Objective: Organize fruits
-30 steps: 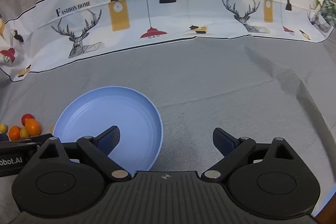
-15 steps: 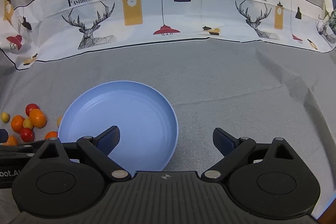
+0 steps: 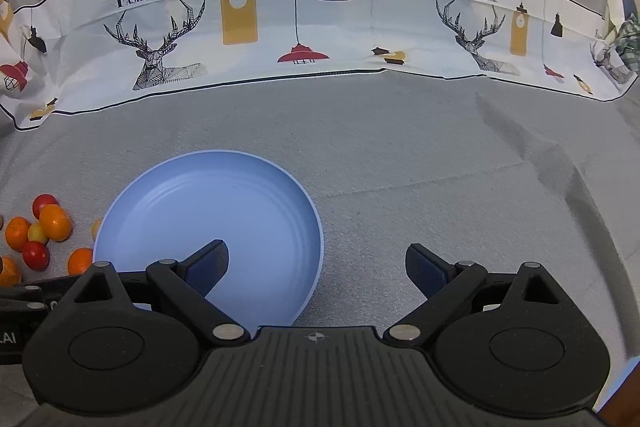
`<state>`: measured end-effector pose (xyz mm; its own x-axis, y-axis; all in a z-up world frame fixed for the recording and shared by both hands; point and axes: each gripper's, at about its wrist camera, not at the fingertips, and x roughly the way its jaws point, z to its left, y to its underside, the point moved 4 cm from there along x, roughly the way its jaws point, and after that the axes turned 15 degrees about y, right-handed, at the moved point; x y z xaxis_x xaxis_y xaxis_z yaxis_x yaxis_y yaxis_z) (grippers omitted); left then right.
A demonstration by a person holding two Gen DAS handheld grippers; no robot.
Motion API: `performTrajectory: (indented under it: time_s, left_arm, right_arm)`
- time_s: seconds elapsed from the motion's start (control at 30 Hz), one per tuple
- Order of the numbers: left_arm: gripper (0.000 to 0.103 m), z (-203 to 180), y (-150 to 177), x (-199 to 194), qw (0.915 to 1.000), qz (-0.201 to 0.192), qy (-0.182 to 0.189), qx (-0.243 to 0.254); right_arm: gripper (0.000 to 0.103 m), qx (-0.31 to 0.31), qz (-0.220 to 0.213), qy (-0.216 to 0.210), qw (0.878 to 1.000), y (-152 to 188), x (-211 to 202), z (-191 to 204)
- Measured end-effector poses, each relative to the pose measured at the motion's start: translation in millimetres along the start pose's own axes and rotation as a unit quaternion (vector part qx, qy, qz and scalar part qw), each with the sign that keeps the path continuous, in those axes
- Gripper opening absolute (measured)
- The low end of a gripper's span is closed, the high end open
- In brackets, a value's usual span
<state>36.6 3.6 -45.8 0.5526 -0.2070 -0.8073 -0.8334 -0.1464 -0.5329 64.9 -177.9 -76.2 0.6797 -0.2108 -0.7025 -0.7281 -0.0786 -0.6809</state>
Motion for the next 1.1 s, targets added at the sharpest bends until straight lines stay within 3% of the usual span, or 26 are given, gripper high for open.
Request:
performTrajectory:
  time_s: [0.2,0.43,0.77,0.9,0.97,1.03,1.07,1.1]
  left_arm:
    - [0.103,2.4,-1.0,7.9,0.9994,0.030,0.000,-0.019]
    - [0.103,0.4,3.1,9.5,0.9993,0.037,-0.010,0.005]
    - [0.103,0.1,1.5,3.2,0.9997,0.020,-0.002,0.014]
    - [0.103,2.8,-1.1,-5.7,0.9997,0.002,-0.002,0.025]
    - [0.096,10.2,-6.3,-14.8,0.9996,-0.010,0.000,0.028]
    - [0.063,23.4,-16.1,-24.9,0.9996,-0.020,0.008,0.017]
    - [0.053,34.2,-23.0,-31.2,0.9995,-0.029,0.011,0.007]
    - [0.032,45.4,-30.4,-37.2,0.9992,-0.038,0.011,-0.003]
  right_arm:
    - [0.096,0.001,0.004,0.003,1.000,1.0,1.7,-0.1]
    - [0.096,0.003,0.005,0.000,1.000,0.6,1.4,1.5]
    - [0.095,0.000,0.000,-0.005,1.000,-0.5,-1.2,9.1]
    - [0.085,0.009,-0.009,-0.014,1.000,-4.1,-5.5,14.9]
    - [0.076,0.018,-0.014,-0.023,0.999,-6.8,-7.9,18.2]
    - [0.058,0.027,-0.019,-0.039,0.999,-9.9,-10.3,23.1]
    - [0.048,0.031,-0.022,-0.050,0.998,-11.4,-12.0,26.8]
    - [0.039,0.033,-0.024,-0.060,0.997,-12.9,-13.7,30.9]
